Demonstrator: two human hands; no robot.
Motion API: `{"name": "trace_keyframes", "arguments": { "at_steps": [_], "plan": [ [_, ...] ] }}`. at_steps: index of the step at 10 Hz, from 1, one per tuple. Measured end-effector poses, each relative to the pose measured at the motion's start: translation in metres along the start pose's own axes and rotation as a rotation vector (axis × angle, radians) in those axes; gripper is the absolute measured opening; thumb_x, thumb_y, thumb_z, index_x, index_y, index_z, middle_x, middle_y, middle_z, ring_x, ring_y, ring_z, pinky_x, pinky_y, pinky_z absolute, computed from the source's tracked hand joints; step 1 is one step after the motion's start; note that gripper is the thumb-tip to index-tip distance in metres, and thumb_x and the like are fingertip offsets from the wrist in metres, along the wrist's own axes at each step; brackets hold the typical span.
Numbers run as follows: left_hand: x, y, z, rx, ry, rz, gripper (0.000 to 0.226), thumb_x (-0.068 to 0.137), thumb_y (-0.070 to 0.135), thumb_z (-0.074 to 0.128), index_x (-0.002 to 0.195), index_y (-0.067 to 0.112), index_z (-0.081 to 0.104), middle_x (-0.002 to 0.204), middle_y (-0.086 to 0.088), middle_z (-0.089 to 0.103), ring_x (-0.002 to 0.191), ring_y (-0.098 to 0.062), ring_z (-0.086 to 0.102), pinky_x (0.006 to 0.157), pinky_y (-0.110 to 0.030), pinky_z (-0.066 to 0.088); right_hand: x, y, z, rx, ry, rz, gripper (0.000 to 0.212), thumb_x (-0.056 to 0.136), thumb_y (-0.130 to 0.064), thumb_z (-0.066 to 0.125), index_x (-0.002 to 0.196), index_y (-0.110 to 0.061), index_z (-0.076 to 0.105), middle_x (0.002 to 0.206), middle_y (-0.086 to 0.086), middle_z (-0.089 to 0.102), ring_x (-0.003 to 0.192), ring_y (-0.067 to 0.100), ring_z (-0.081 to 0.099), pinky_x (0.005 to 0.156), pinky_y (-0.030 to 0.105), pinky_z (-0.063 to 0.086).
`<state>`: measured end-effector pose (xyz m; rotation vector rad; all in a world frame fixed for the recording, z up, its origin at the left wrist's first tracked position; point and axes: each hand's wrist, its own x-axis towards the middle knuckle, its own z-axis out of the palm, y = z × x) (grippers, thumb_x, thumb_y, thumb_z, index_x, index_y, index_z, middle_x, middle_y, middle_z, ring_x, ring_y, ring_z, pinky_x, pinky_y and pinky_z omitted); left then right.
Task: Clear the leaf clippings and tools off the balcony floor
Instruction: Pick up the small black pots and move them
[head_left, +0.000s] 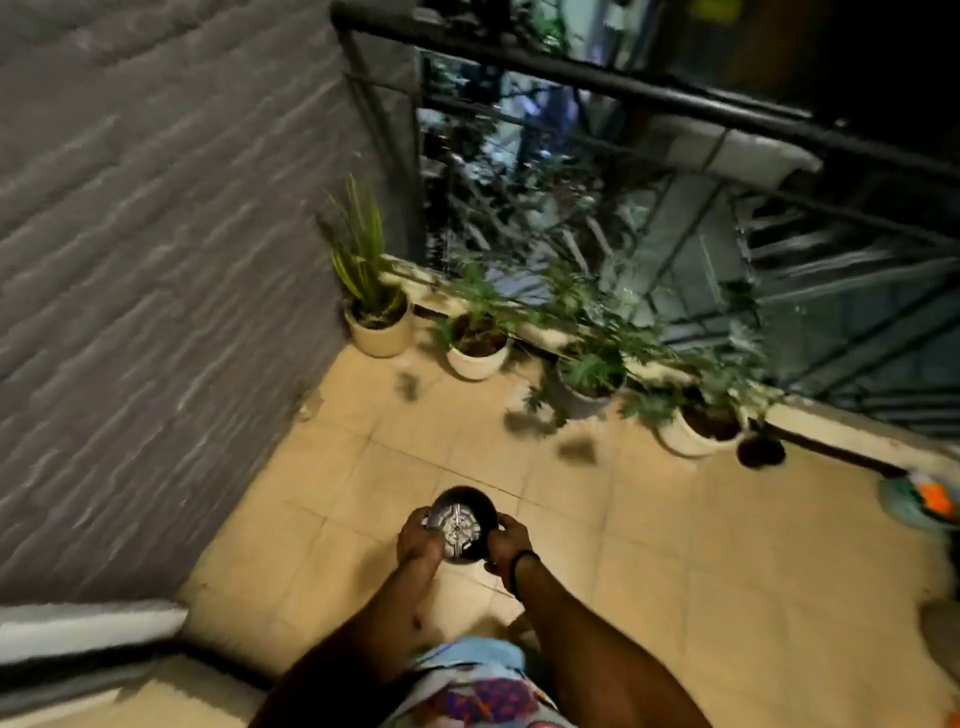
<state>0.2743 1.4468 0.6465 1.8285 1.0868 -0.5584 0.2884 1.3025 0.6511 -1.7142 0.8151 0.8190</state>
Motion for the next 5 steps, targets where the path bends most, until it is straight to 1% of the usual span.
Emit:
{"name": "trace_keyframes", "arguments": {
  "at_steps": [1,2,3,4,5],
  "plan": [
    [-0.018,0.022,0.035,0.078,-0.03,0.122,0.046,0.088,0.006,0.062,0.133,0.012,0.058,0.136,-0.016,0.059,0.12,-0.034,0.057,0.098,-0.037,0.049,-0.003,0.015,-0.046,0.07,0.024,0.024,0.044,0.089,-0.005,0.049,0.131,-0.02,0.055,0.117,0.017,0.066,0.084,0.03,0.056,0.055,0.029,0.044],
    [-0.055,0.046,0.118,0.155,-0.149,0.23,0.042,0.089,0.011,0.066,0.131,0.008,0.06,0.136,-0.018,0.059,0.122,-0.035,0.056,0.1,-0.036,0.046,0.001,0.025,-0.129,0.189,0.076,0.007,0.039,0.091,-0.006,0.048,0.127,-0.021,0.056,0.109,0.017,0.066,0.072,0.027,0.054,0.05,0.026,0.041],
    [-0.07,0.071,0.168,0.202,-0.15,0.302,0.037,0.093,0.018,0.063,0.129,0.008,0.062,0.132,-0.019,0.061,0.12,-0.037,0.058,0.098,-0.038,0.046,0.011,0.042,-0.187,0.237,0.132,0.005,0.04,0.09,-0.004,0.045,0.125,-0.019,0.058,0.108,0.018,0.066,0.067,0.027,0.053,0.047,0.026,0.039],
    [-0.12,0.09,0.251,0.358,-0.266,0.369,0.036,0.093,0.017,0.061,0.129,0.01,0.061,0.13,-0.017,0.063,0.114,-0.039,0.061,0.096,-0.04,0.05,0.02,0.085,-0.276,0.301,0.27,0.044,0.038,0.089,-0.006,0.045,0.119,-0.02,0.063,0.112,0.018,0.067,0.075,0.028,0.054,0.049,0.027,0.042],
    [-0.144,0.107,0.302,0.395,-0.318,0.361,0.033,0.092,0.013,0.061,0.126,0.01,0.064,0.126,-0.019,0.065,0.109,-0.039,0.063,0.092,-0.042,0.052,0.039,0.12,-0.326,0.341,0.323,0.068,0.038,0.083,-0.013,0.05,0.118,-0.018,0.065,0.115,0.016,0.067,0.079,0.026,0.054,0.06,0.03,0.046]
  ]
}}
